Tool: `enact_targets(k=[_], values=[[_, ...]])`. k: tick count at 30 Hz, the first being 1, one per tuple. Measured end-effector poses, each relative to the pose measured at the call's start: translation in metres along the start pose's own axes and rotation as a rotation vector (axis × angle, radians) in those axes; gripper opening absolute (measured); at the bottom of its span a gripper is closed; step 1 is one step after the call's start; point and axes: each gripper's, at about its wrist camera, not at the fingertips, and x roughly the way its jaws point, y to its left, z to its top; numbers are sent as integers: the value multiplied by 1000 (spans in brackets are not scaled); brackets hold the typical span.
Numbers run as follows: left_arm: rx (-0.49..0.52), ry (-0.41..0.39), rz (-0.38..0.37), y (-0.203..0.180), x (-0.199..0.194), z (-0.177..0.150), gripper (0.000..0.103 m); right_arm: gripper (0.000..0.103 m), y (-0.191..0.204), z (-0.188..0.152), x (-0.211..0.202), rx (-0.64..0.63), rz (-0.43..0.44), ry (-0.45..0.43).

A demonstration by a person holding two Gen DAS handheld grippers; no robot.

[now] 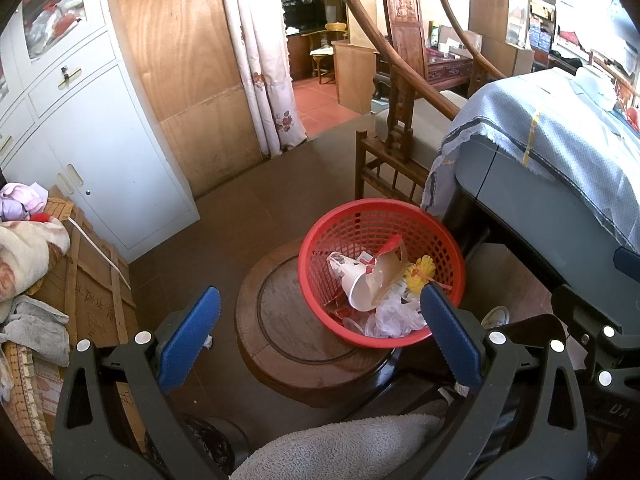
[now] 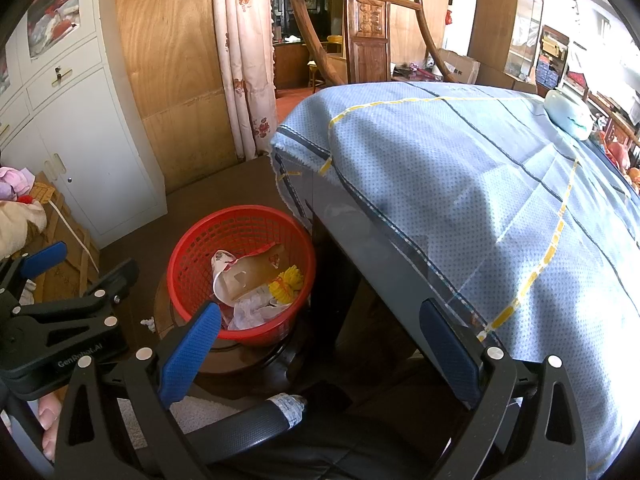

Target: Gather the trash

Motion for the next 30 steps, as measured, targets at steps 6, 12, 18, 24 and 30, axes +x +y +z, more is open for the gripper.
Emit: enact_targets(k=[6, 12, 18, 24, 30], values=[[2, 1, -1, 0, 0, 1, 96, 98, 0, 0, 0, 0, 1, 1], [6, 4, -3, -3, 2, -3, 96, 98, 0, 0, 1, 1, 1, 1], [9, 9, -9, -4, 2, -3, 96, 98, 2, -1, 2, 2, 3, 3], [10, 11, -7, -2, 4, -1, 96, 98, 2, -3, 2, 4, 5, 2], [-2, 16, -14, 0, 4, -2, 96, 98, 3, -4, 2, 4, 6, 1]])
